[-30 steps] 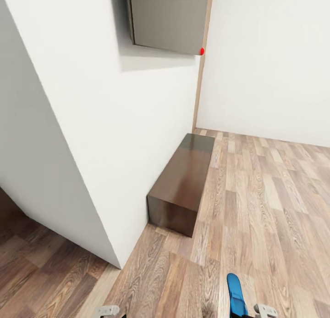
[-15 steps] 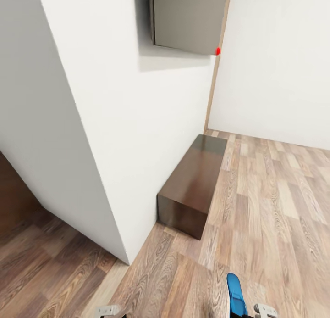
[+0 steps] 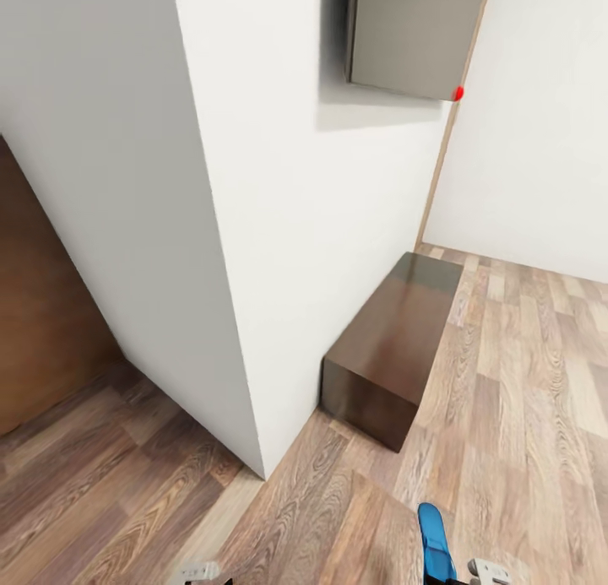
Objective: In the bedroom, move the book from the bed onto either nightstand, and place the two sandals side by side next to the bed.
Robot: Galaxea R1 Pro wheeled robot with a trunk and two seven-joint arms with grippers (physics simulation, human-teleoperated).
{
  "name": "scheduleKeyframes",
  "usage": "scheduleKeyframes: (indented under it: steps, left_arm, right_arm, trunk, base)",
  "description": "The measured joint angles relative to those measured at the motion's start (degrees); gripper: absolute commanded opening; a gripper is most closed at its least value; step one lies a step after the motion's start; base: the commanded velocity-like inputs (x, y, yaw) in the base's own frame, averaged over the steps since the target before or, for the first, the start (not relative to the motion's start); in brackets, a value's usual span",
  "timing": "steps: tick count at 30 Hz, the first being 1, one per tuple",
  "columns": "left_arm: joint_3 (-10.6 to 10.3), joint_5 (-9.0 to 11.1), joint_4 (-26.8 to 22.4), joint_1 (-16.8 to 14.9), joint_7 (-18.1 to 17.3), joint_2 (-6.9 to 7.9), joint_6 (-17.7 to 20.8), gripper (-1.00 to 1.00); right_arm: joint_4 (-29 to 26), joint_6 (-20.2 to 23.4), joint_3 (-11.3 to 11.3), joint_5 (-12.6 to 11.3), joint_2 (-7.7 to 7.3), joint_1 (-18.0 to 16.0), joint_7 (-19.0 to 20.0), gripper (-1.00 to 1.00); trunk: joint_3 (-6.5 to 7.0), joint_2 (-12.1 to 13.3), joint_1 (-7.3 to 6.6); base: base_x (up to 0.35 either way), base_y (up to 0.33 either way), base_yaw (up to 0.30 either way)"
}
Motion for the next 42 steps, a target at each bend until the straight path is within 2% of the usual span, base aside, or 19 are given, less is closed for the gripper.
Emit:
scheduleKeyframes:
  steps: [35,42]
  left_arm:
    - [0.0,0.0,0.0,0.0,0.0,-0.01,0.0,1.0]
    - [0.0,0.0,0.0,0.0,0.0,-0.02,0.0,1.0]
  right_arm:
    - [0.0,0.0,0.0,0.0,0.0,0.0,-0.1,-1.0]
    - [0.0,0.1,0.0,0.0,-0.01,0.0,0.0,-1.0]
  trunk:
    - [0.0,0.0,0.0]
    - [0.0,0.0,0.0]
  base:
    - [0.0,0.0,0.291]
    - [0.0,0.0,0.111]
